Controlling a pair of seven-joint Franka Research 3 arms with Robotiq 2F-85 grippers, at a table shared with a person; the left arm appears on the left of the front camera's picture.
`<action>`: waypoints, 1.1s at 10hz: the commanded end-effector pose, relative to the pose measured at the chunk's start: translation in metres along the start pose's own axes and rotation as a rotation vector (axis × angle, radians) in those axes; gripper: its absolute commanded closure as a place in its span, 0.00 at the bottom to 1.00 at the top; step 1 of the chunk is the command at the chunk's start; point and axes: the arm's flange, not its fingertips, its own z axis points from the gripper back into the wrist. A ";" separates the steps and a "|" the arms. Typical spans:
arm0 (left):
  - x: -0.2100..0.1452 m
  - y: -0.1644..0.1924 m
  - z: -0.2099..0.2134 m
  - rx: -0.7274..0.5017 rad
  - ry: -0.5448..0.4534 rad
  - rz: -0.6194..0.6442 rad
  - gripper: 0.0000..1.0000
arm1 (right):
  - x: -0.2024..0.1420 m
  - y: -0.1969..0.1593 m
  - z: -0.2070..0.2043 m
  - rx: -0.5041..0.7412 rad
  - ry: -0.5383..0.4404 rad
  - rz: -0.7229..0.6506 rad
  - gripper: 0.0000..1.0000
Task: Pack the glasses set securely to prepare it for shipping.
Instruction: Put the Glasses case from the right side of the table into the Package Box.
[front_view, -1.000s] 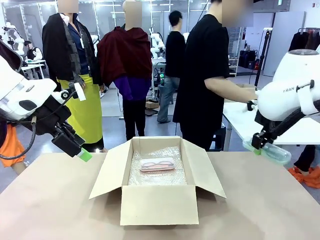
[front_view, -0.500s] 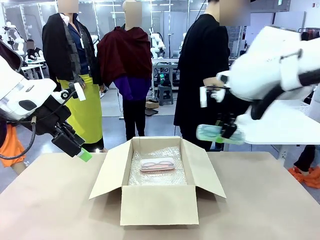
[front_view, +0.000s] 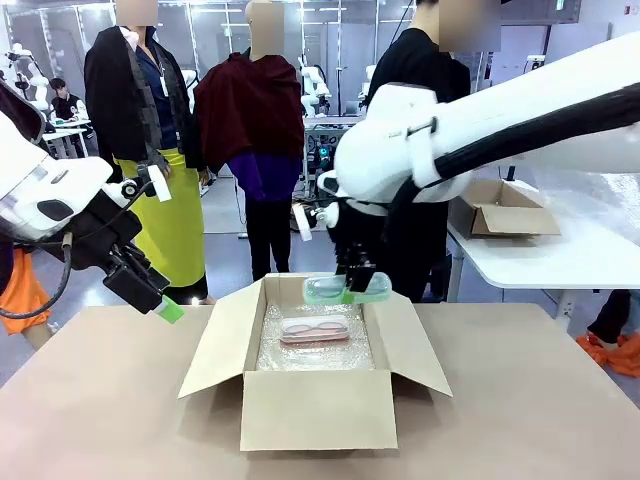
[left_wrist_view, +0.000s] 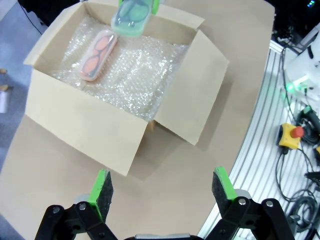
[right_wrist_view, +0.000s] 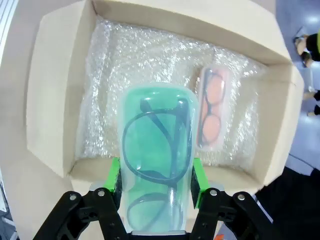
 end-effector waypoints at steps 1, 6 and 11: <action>0.000 -0.002 0.002 -0.007 0.007 0.015 0.00 | 0.018 -0.013 -0.016 0.003 0.064 -0.035 0.77; 0.000 -0.002 0.002 -0.007 0.007 0.015 0.00 | 0.041 -0.002 -0.096 0.010 0.040 -0.096 0.77; 0.000 -0.002 0.002 -0.007 0.007 0.015 0.00 | 0.026 0.001 -0.157 0.004 0.041 -0.144 0.77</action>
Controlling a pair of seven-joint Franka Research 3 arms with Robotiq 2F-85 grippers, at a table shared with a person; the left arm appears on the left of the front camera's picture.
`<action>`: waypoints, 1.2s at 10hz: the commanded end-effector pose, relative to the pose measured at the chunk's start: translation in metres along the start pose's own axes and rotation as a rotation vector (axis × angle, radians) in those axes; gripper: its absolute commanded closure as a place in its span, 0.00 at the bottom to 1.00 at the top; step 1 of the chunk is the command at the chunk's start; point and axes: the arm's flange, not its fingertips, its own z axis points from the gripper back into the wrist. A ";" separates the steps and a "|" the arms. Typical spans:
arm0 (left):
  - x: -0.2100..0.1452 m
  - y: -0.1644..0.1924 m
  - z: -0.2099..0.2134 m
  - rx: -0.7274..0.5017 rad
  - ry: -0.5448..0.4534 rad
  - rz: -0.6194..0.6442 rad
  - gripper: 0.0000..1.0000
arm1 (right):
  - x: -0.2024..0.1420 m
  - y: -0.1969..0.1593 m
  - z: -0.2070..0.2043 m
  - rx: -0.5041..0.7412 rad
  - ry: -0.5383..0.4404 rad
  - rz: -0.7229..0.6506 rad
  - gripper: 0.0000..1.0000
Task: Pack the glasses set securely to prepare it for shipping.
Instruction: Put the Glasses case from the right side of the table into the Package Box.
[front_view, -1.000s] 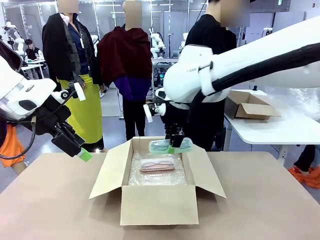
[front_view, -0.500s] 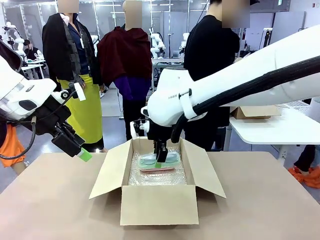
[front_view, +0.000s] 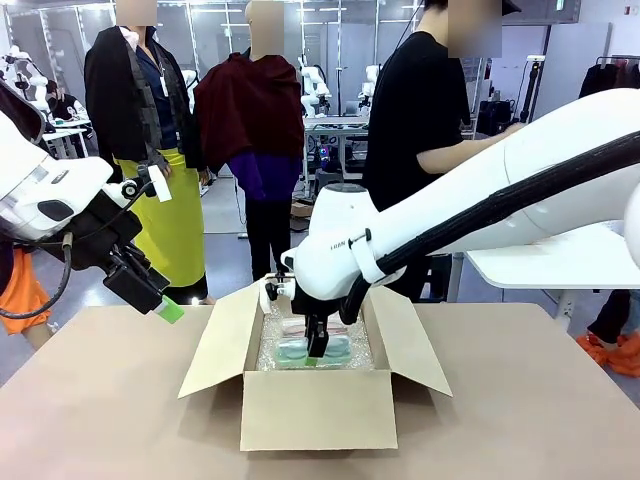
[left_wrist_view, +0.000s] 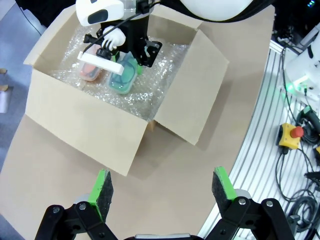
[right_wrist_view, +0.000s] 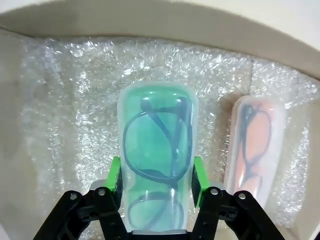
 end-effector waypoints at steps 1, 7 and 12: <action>0.000 -0.002 0.002 -0.007 0.007 0.015 0.00 | -0.001 0.007 -0.006 -0.015 0.015 -0.036 0.77; 0.000 -0.002 0.002 -0.007 0.007 0.015 0.00 | -0.009 0.009 0.004 -0.023 0.024 -0.058 0.00; 0.000 -0.002 0.002 -0.007 0.007 0.015 0.00 | -0.008 -0.002 -0.005 -0.002 0.013 -0.028 0.00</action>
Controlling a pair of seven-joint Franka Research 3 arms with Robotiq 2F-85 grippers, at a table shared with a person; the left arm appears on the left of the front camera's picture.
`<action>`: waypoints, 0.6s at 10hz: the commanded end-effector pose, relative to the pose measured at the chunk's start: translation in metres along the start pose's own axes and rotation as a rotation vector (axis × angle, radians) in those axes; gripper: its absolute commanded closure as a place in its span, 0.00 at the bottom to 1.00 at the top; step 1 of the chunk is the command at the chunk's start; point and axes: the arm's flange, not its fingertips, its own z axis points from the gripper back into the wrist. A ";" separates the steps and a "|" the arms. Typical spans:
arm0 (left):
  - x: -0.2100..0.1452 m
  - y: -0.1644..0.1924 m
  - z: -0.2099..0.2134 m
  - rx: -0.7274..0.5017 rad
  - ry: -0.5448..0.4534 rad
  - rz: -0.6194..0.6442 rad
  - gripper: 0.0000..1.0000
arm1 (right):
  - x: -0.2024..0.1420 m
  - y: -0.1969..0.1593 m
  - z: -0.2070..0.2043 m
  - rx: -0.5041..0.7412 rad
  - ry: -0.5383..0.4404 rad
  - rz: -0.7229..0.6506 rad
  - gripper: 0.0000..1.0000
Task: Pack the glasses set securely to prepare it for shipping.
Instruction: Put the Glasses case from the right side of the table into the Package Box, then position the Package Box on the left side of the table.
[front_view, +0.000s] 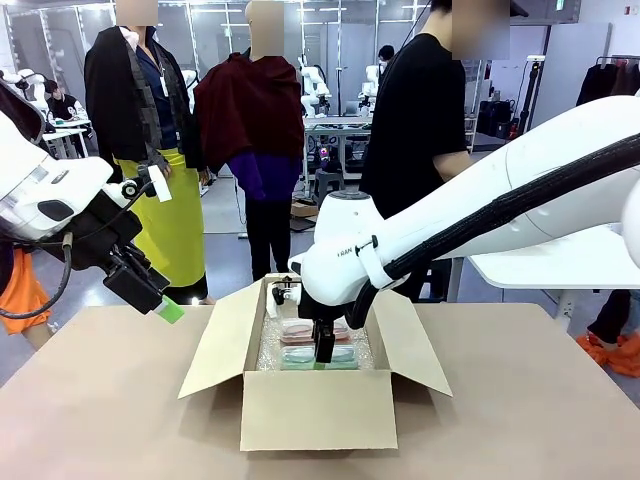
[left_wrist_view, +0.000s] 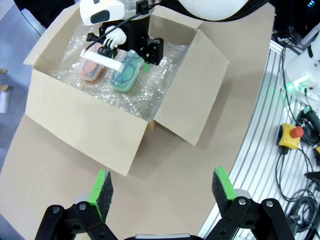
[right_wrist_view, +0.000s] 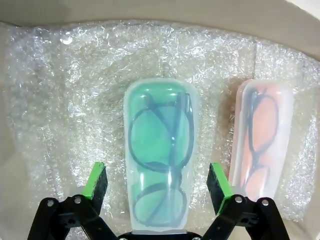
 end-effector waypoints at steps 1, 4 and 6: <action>0.000 -0.002 0.002 -0.007 0.007 0.015 0.00 | 0.001 0.001 0.001 -0.008 -0.007 0.008 0.00; 0.000 -0.002 0.002 -0.007 0.007 0.015 0.00 | 0.001 0.001 0.001 -0.008 -0.007 0.008 0.00; 0.000 -0.002 0.002 -0.007 0.007 0.015 0.00 | 0.001 0.001 0.001 -0.008 -0.007 0.008 0.00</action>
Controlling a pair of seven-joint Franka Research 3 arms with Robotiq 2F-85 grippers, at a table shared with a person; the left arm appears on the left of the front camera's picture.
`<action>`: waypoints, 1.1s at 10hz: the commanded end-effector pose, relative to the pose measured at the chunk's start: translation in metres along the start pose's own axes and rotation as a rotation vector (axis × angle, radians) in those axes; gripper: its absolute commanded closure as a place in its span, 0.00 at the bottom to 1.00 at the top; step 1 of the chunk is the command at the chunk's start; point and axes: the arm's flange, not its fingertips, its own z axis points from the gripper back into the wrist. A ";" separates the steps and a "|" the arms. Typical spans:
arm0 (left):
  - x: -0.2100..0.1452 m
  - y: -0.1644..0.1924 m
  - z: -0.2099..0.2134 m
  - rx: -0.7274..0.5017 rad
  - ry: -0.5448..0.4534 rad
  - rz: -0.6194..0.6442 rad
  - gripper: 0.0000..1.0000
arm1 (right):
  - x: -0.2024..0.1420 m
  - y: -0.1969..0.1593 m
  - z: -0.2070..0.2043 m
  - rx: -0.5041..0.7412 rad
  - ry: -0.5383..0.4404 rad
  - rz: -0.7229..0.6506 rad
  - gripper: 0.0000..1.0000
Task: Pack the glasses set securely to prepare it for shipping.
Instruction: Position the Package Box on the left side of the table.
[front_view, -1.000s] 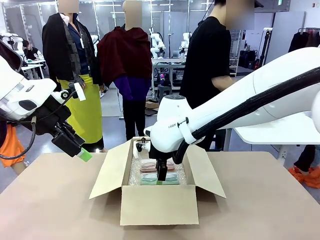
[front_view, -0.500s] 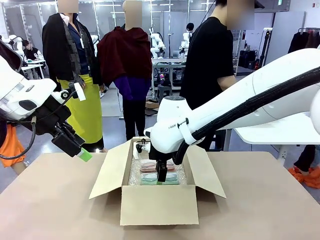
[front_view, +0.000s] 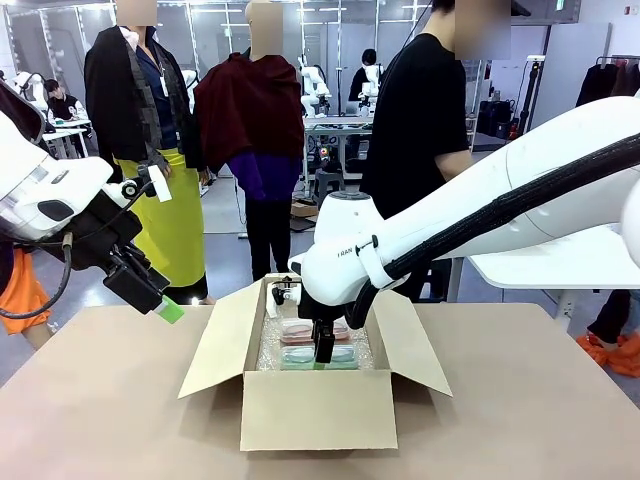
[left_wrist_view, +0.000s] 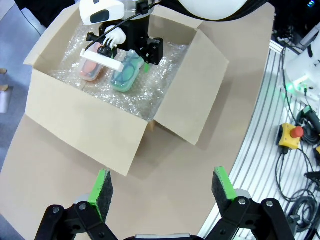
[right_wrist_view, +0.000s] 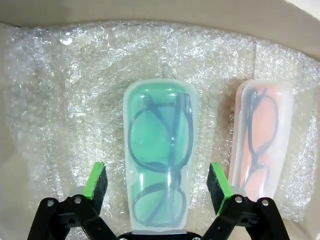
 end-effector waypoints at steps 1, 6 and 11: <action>0.000 -0.002 0.002 -0.007 0.007 0.015 0.00 | 0.001 0.001 0.000 -0.008 -0.004 0.008 0.00; 0.005 0.025 -0.002 -0.013 -0.023 0.136 0.00 | -0.011 0.020 0.093 -0.066 0.029 -0.079 0.00; 0.001 0.062 -0.002 -0.016 -0.088 0.325 0.00 | -0.074 0.053 0.193 -0.102 -0.104 -0.254 0.00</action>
